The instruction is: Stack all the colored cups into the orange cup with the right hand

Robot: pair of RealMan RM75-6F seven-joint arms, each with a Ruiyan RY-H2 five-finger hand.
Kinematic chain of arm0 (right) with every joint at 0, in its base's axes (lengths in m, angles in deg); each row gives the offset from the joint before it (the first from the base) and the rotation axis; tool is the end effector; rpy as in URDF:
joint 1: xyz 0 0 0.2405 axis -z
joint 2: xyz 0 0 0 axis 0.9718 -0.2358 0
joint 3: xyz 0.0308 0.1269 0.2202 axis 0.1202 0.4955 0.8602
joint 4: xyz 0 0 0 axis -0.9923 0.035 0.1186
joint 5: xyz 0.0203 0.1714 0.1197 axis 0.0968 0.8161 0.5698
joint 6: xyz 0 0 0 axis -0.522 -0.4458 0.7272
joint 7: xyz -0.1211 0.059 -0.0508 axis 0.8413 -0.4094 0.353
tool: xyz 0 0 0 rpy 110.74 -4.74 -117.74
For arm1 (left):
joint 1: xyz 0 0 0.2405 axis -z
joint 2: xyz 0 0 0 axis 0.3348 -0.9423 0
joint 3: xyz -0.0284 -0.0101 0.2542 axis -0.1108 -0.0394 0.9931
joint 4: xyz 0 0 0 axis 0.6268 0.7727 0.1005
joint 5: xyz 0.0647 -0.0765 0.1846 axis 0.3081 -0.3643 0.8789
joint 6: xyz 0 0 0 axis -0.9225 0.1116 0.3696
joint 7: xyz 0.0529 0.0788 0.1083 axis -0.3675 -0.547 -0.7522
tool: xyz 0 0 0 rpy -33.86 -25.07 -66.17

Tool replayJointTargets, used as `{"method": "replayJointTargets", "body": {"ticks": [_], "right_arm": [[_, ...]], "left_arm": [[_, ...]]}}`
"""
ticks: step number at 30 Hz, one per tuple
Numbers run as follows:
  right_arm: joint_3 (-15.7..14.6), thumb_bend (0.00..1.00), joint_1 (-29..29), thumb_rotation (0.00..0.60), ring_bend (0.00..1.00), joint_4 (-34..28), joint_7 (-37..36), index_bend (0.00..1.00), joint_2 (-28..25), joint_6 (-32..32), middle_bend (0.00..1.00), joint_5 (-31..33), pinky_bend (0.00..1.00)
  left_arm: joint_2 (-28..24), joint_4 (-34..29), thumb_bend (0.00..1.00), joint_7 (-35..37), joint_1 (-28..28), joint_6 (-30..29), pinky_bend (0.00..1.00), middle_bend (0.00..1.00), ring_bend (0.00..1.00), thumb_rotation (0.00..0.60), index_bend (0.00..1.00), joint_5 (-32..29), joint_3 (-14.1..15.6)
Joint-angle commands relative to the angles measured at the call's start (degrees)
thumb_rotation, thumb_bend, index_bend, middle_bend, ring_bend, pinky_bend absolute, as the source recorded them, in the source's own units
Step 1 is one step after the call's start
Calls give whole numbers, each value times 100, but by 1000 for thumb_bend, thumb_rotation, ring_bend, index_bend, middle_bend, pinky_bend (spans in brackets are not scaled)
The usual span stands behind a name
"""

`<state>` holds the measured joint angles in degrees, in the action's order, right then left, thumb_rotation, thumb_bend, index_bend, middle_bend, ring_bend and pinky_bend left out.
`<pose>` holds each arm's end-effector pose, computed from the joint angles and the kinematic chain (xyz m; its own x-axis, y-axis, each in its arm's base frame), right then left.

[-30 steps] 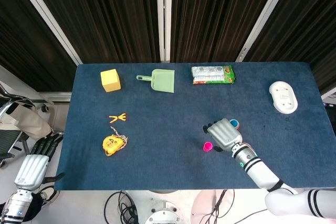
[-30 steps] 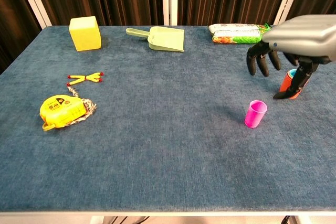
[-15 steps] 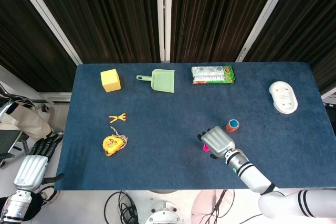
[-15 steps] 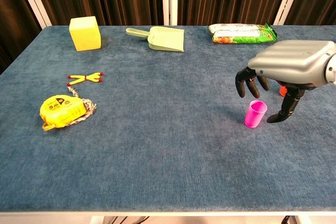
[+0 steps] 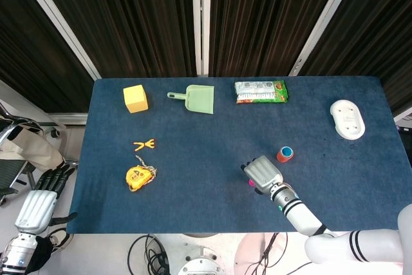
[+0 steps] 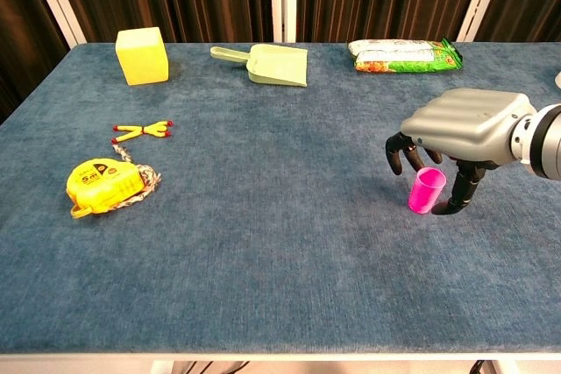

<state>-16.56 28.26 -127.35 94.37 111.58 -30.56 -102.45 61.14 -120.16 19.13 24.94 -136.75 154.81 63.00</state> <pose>-0.1566 -0.2845 -0.0171 0.8031 -0.3104 0.5087 -0.5895 -0.5382 0.6024 -0.3150 0.1553 0.1143 0.3585 0.1828 0.9154 0.9328 -0.1098 -0.3434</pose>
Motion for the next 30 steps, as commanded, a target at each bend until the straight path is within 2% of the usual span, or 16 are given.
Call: {"method": "replayJointTargets", "body": {"ticks": [1, 9, 22, 30], "right_arm": [[-11, 133, -3, 600, 471, 19, 16, 393, 37, 42, 426, -14, 607], [-54, 208, 3, 600, 530, 54, 87, 489, 94, 154, 492, -24, 675], [-60, 262, 86, 600, 577, 76, -63, 561, 71, 261, 540, -218, 726], [141, 264, 195, 600, 580, -250, -289, 566, -404, 591, 543, -413, 729]], "left_arm": [[0, 2, 24, 3, -1, 2, 0, 0, 0, 600, 16, 0, 1], [-13, -15, 24, -4, -12, -20, 0, 0, 0, 600, 17, 11, 3], [-2, -17, 24, -19, -34, -22, 0, 0, 0, 600, 17, -5, 8], [-1, -25, 24, -33, -21, -31, 0, 0, 0, 600, 16, 24, -2]]}}
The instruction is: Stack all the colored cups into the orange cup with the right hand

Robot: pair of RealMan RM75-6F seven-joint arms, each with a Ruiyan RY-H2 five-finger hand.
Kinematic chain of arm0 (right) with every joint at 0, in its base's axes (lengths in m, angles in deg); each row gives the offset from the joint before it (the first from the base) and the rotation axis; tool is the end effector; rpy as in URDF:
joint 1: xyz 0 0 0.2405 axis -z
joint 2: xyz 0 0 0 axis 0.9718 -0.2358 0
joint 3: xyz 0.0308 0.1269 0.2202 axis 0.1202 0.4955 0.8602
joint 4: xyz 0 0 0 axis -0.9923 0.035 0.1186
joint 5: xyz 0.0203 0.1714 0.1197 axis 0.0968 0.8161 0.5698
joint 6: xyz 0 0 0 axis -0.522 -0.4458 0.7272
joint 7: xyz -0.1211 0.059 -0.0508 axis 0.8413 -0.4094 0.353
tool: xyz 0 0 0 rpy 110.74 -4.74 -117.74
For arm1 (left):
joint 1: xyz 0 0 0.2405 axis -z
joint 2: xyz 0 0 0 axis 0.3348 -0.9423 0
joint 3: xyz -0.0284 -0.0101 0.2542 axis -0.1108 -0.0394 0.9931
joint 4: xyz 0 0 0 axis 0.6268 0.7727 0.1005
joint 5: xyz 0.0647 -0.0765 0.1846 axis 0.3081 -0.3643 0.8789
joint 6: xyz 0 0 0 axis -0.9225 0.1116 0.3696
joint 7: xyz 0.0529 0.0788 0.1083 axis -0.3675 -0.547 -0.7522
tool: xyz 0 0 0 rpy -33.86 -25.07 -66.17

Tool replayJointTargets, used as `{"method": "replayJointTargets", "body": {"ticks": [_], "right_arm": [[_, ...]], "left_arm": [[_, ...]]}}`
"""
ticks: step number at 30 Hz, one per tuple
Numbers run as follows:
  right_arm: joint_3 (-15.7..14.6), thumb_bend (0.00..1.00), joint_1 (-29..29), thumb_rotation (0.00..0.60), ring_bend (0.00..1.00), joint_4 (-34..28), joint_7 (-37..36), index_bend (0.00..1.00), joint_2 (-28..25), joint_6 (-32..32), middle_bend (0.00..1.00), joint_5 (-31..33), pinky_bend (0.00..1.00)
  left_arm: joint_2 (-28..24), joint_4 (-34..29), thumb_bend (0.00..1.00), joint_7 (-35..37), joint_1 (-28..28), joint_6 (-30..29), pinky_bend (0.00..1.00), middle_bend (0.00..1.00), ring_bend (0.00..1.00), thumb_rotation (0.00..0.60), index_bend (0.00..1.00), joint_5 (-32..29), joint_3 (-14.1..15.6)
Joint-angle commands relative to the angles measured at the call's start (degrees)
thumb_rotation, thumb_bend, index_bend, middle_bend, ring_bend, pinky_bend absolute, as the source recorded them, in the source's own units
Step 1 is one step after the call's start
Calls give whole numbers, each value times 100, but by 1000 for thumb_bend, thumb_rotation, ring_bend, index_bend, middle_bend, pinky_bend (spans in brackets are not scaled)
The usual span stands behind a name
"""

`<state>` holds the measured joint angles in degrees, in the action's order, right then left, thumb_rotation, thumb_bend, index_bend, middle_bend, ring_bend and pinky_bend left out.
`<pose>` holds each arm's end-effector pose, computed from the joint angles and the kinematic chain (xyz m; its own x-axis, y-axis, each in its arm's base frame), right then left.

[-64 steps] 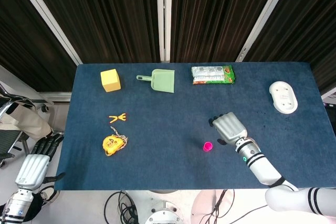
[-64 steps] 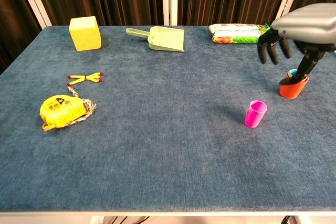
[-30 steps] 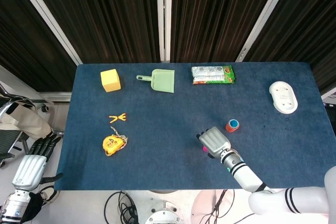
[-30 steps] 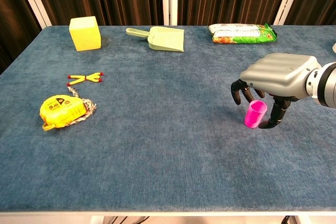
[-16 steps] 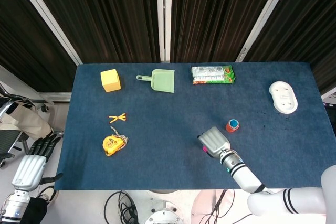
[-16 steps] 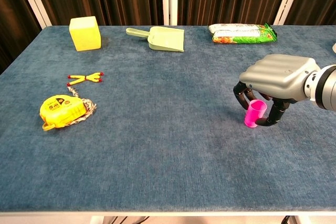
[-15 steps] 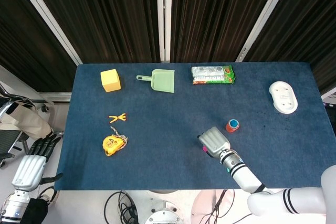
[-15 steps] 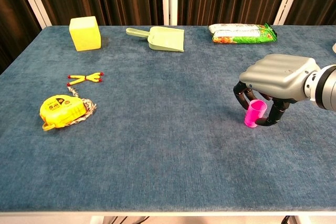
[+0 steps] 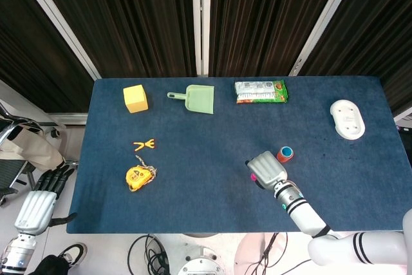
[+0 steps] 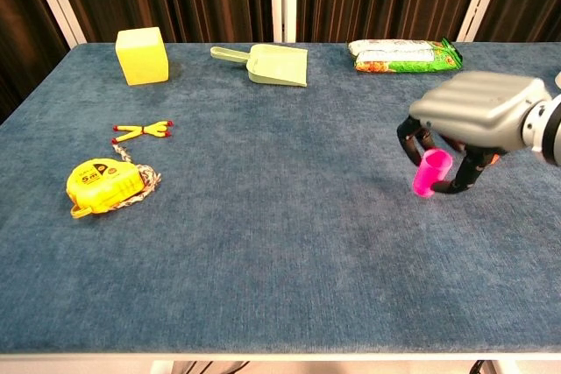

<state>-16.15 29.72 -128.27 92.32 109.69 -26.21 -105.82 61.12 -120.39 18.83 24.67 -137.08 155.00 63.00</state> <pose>-0.1568 -0.2899 0.0019 0.7873 -0.2527 0.5624 -0.6052 -0.4911 0.6265 -0.3142 0.1539 0.1146 0.3594 0.1788 0.9159 0.9324 -0.1098 -0.3444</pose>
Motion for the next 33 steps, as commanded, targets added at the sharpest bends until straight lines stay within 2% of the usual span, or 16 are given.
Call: {"method": "replayJointTargets", "body": {"ticks": [1, 7, 12, 21, 33], "right_arm": [[141, 264, 69, 600, 580, -215, -115, 566, -311, 221, 543, -90, 729], [374, 264, 208, 600, 580, -463, -367, 567, -936, 500, 544, -104, 729], [472, 263, 254, 600, 580, -242, -584, 567, -1172, 337, 544, 129, 729], [498, 264, 233, 600, 580, 419, -762, 571, -957, -69, 544, 394, 729], [477, 264, 156, 600, 580, 750, -589, 572, -718, -275, 544, 706, 728]], "left_arm": [[3, -3, 24, -4, 8, 4, 0, 0, 0, 600, 16, 9, -3], [34, 2, 25, -25, 38, 45, 0, 0, 0, 600, 17, 26, -4], [46, -1, 24, -36, 53, 66, 0, 0, 0, 600, 16, 35, -1], [12, -67, 24, -118, 67, 90, 0, 0, 0, 600, 17, 10, -10], [-1, -95, 24, -158, 113, 171, 0, 0, 0, 600, 16, -45, -33]]}}
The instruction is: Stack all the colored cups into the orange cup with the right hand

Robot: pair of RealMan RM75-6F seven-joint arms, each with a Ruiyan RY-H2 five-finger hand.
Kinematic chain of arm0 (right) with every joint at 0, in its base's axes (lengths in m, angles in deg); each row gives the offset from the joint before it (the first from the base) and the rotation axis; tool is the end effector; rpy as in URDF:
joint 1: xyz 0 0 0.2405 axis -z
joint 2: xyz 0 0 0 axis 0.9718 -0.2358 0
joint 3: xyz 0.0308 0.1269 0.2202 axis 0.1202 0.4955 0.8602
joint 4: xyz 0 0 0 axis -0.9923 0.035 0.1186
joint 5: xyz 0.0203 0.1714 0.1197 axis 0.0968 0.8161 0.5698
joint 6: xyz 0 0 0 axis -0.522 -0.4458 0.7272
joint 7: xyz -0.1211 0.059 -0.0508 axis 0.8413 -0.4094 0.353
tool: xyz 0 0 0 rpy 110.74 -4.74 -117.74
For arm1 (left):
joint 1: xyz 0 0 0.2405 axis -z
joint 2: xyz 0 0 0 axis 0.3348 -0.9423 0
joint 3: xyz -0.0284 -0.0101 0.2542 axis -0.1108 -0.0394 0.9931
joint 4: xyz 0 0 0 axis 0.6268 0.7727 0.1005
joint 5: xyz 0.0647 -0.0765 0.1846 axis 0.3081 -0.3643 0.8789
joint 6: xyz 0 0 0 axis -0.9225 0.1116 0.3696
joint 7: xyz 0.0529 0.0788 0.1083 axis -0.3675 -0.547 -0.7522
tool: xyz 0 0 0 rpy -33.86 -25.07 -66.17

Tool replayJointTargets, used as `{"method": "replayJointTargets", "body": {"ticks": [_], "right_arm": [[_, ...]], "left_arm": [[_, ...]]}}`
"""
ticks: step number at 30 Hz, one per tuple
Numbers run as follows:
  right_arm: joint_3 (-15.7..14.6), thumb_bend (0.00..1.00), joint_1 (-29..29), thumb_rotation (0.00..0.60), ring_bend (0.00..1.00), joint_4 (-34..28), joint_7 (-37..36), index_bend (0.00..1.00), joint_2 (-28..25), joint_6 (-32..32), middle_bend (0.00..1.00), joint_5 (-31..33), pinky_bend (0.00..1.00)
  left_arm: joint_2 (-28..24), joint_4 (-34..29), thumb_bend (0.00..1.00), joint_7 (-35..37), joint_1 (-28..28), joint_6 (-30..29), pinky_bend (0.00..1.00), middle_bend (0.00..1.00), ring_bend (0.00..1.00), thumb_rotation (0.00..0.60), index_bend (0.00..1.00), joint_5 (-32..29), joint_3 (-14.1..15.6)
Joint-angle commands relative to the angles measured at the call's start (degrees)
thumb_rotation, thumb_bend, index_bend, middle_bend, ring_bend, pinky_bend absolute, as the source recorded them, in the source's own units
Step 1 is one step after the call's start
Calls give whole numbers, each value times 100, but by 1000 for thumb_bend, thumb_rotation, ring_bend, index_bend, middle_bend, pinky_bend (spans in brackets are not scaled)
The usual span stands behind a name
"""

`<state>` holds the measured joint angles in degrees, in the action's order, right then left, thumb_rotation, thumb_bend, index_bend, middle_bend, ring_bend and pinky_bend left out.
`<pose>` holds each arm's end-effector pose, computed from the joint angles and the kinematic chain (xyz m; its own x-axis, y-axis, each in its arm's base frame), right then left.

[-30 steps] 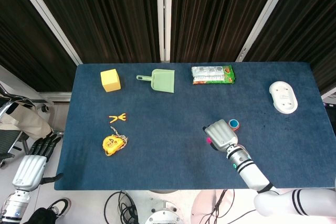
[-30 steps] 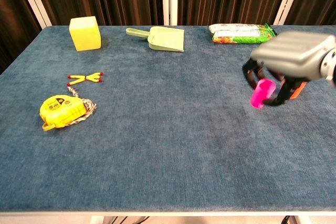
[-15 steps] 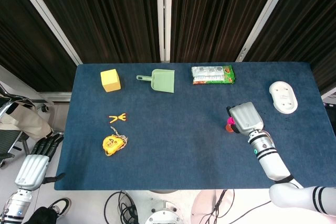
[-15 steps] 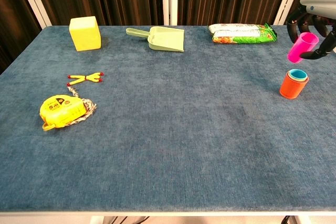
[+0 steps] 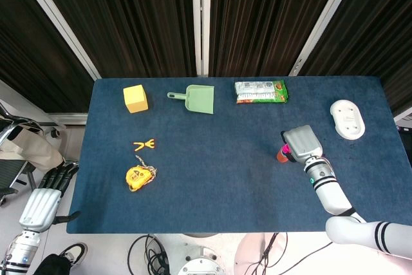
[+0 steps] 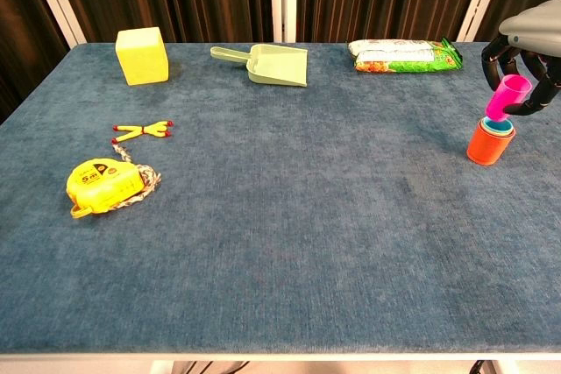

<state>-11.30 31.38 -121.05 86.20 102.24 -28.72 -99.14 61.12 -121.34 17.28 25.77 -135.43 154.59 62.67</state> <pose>-0.2048 -0.3430 0.0642 0.7533 -0.2711 0.5992 -0.6561 -0.2450 0.7138 -0.3098 0.1602 0.1106 0.3729 0.1924 0.9077 0.9268 -0.1241 -0.3545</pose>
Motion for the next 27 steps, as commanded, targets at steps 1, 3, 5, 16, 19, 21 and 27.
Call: {"method": "replayJointTargets", "body": {"ticks": [1, 3, 5, 16, 19, 21, 27], "right_arm": [[-15, 263, -17, 600, 580, 47, 39, 572, 41, -40, 544, 63, 728], [-24, 263, -28, 600, 580, 73, 65, 573, 65, -71, 544, 118, 728], [-29, 263, -38, 600, 580, 77, 82, 573, 74, -89, 544, 157, 728], [-84, 142, -111, 600, 518, -8, 260, 371, 28, -163, 480, 458, 650], [-57, 96, -131, 600, 444, -67, 267, 265, -1, -128, 410, 515, 592], [-21, 84, -110, 600, 397, -125, 203, 214, -41, -42, 361, 455, 559], [-27, 75, 272, 600, 320, -631, -188, 169, -428, 676, 285, -306, 474]], "left_arm": [[-3, 2, 25, -2, 4, 8, 0, 0, 0, 600, 16, -6, 1], [-5, 2, 24, 3, 5, 11, 0, 0, 0, 600, 16, -8, 2], [-3, 3, 25, 7, 3, 5, 0, 0, 0, 600, 16, -8, 1], [-12, 19, 25, 33, -17, -48, 0, 0, 0, 600, 17, 16, 12], [-32, 8, 24, 33, -21, -53, 0, 0, 0, 600, 17, 14, 14], [-34, 4, 24, 31, -20, -54, 0, 0, 0, 600, 17, 19, 17], [-7, 16, 24, 31, 8, -37, 0, 0, 0, 600, 17, 43, 6]]}}
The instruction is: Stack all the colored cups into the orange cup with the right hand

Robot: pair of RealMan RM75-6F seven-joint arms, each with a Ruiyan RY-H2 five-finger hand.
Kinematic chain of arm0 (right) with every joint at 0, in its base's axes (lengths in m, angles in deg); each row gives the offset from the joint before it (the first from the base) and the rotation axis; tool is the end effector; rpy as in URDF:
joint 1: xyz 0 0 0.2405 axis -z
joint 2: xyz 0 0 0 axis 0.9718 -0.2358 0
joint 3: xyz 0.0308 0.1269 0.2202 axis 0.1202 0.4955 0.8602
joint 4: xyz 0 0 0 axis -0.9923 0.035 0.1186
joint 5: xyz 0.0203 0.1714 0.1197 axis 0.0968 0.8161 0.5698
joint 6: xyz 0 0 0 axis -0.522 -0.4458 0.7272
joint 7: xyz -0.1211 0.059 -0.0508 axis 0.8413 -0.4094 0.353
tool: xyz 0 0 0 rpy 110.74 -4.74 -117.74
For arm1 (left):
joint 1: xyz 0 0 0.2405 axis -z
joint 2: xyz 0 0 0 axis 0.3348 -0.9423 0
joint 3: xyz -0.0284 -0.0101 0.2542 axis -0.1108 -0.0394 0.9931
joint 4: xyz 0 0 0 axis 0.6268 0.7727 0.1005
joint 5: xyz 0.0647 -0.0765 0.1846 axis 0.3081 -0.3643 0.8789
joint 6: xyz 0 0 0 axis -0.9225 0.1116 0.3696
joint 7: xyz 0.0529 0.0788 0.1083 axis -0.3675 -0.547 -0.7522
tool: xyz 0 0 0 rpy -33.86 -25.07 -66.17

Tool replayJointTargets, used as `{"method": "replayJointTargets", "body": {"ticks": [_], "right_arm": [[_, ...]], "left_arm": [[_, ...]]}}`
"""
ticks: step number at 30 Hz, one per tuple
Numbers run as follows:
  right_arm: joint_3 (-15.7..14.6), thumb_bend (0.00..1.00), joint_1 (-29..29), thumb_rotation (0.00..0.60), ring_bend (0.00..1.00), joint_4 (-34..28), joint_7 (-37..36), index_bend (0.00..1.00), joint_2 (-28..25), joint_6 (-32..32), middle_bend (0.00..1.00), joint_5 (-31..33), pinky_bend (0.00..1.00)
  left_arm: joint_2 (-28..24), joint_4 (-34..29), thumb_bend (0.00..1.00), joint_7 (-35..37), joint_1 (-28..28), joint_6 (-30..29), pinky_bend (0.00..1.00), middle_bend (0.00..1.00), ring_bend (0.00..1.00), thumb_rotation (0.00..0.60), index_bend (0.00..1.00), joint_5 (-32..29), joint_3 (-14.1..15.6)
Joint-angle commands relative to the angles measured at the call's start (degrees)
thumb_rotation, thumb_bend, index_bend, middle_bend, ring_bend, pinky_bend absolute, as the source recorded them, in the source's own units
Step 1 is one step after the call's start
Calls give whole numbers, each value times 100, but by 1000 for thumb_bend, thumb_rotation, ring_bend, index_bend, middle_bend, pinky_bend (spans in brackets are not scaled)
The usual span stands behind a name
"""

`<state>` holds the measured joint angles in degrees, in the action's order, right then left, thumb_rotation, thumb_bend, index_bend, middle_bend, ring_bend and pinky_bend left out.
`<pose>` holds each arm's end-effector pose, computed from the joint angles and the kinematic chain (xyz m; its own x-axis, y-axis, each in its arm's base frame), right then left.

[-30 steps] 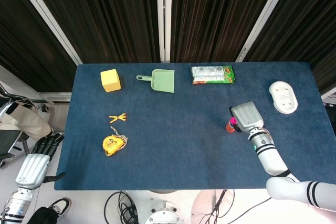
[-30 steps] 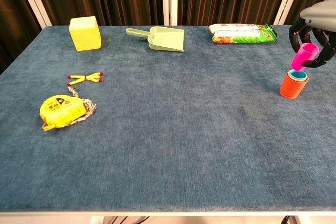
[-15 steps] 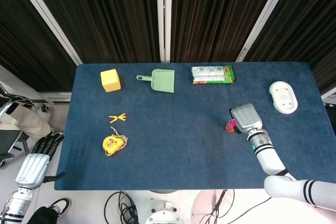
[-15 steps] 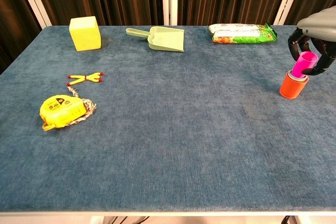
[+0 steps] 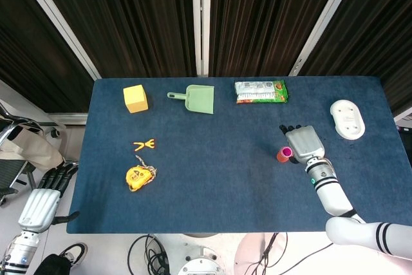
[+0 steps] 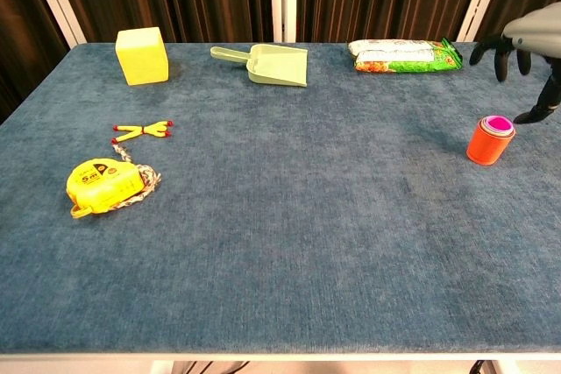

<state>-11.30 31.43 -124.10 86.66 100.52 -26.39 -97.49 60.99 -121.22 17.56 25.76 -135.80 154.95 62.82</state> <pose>-0.2019 -0.3388 0.0739 0.7402 -0.2697 0.6159 -0.6697 -0.2131 0.7114 -0.3096 0.1597 0.1117 0.3730 0.1889 0.9084 0.9264 -0.1293 -0.3536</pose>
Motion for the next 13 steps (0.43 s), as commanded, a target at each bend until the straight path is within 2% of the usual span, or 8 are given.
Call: {"method": "replayJointTargets", "body": {"ticks": [1, 3, 6, 7, 9, 11, 13], "right_arm": [[-126, 68, 473, 600, 309, -505, -342, 165, -414, 759, 274, -833, 458], [-348, 49, 823, 600, 265, -670, -531, 135, -616, 1225, 237, -1467, 410], [-818, 28, 1595, 600, 141, -548, -1035, 22, -791, 2173, 122, -2583, 290], [-935, 26, 1823, 600, 87, -383, -1208, 3, -759, 2458, 81, -2894, 247], [-1185, 26, 2409, 600, 25, 332, -1512, 0, -519, 3203, 32, -3523, 191], [-1306, 26, 2946, 600, 0, 1012, -1843, 0, -197, 3700, 2, -3715, 133], [-1329, 26, 3376, 600, 0, 1401, -2430, 0, 30, 3868, 0, -3616, 107]], "left_arm": [[11, 7, 24, 10, 19, 0, 0, 0, 0, 600, 17, 10, -18], [17, 11, 25, 17, 35, 2, 0, 0, 0, 600, 17, 14, -33], [17, 4, 24, 16, 65, 23, 0, 0, 0, 600, 17, 10, -54], [16, 1, 25, 11, 73, 26, 0, 0, 0, 600, 17, 9, -61], [20, 0, 25, 0, 88, 20, 0, 0, 0, 600, 17, -4, -91], [36, 10, 25, -8, 102, 2, 0, 0, 0, 600, 17, -16, -125], [59, 24, 25, -44, 117, -17, 0, 0, 0, 600, 17, -31, -166]]}}
